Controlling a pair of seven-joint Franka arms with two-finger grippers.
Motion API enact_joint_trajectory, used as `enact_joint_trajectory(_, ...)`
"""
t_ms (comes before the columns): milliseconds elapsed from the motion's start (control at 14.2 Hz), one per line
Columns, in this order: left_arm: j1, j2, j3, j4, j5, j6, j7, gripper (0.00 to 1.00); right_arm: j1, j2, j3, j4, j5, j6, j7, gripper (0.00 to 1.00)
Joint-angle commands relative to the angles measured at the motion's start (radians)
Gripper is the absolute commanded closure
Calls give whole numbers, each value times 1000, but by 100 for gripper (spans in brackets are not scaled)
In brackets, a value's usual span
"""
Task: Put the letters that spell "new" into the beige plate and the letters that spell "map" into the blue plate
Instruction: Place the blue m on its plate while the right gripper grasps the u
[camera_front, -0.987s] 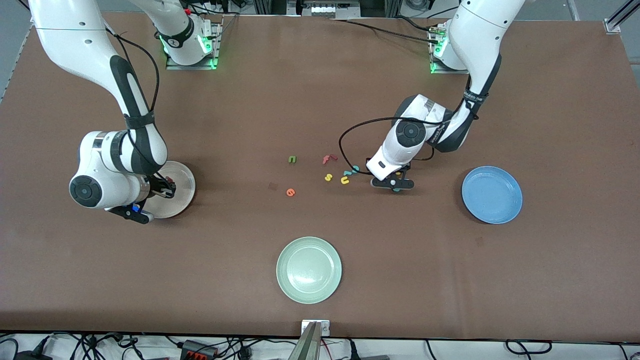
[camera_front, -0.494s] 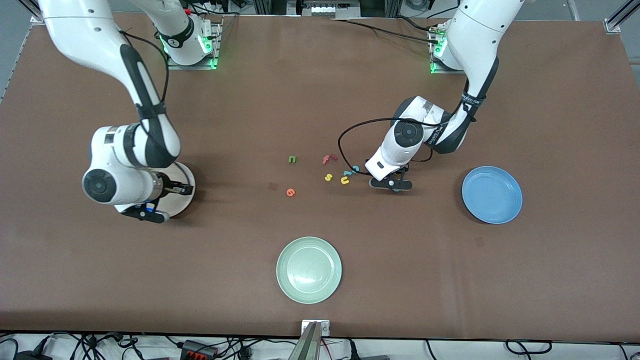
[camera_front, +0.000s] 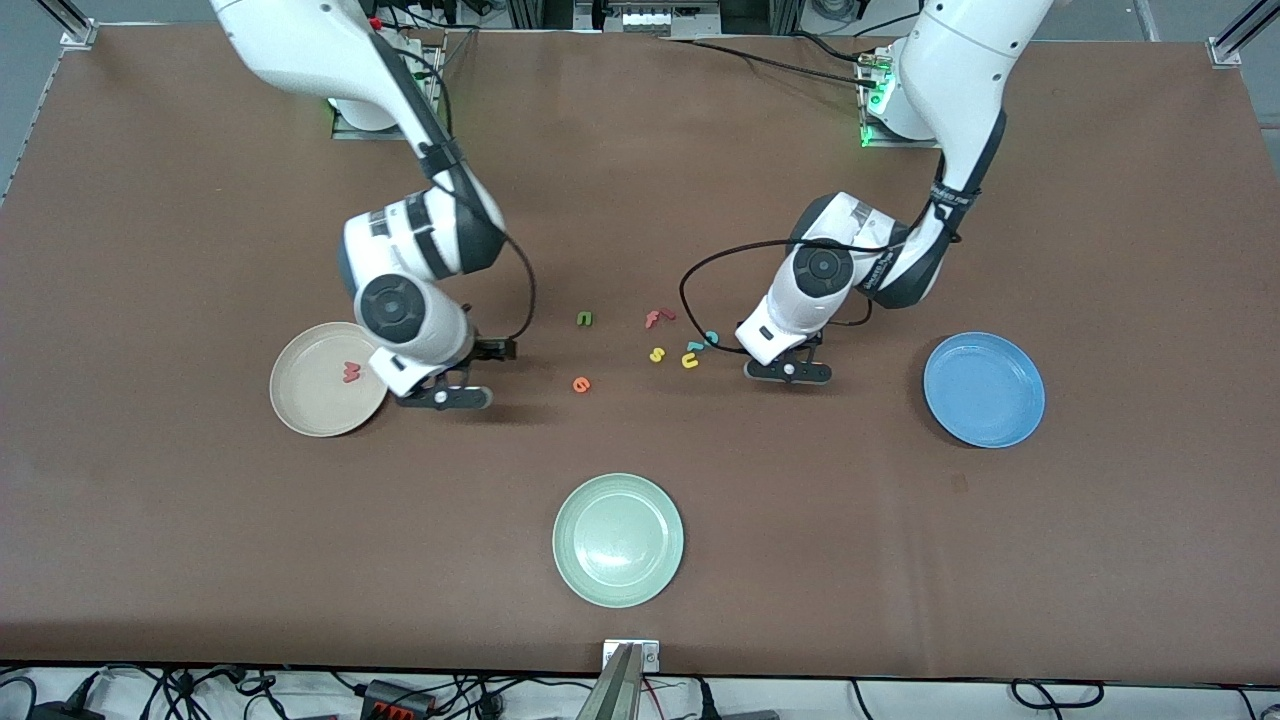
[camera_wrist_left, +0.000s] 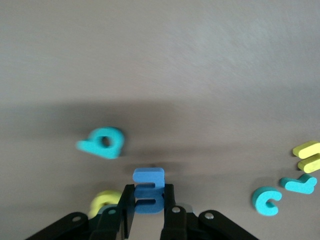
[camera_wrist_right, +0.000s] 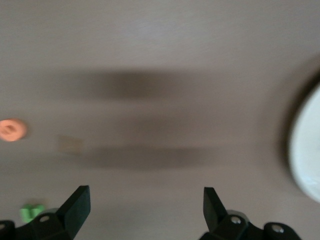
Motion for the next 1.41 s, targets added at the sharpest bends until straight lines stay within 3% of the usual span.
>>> enact_joint_trajectory(0,81,-82,17,110,18,-298,118,94,103,29,-12,-12,12,61,163,0)
enact_joint_trajectory(141,164,-82,22,170,28,-431,208,94,140,43,-12,-12,12,91,283,1)
enact_joint_trajectory(282,247,-76,20,162,123,-452,264,94,172,49,-10,-12,12,92,324,8)
enact_joint_trajectory(494,351,-36,19,158,171,-429,316,90,218,77,-3,-12,14,109,326,14)
enact_joint_trajectory(705,448,8,17,130,171,-294,461,88,237,103,-3,-12,58,163,326,16)
enact_joint_trajectory(776,463,13,16,123,171,-265,486,70,248,114,-3,-12,58,180,325,17)
enact_joint_trajectory(846,462,13,10,122,169,-266,476,18,254,117,-3,-12,58,184,319,18)
enact_joint_trajectory(917,450,4,4,127,169,-278,473,0,255,121,-3,-12,58,186,309,18)
enact_joint_trajectory(1340,427,-13,-199,202,154,-317,384,0,268,129,3,-13,58,184,302,26)
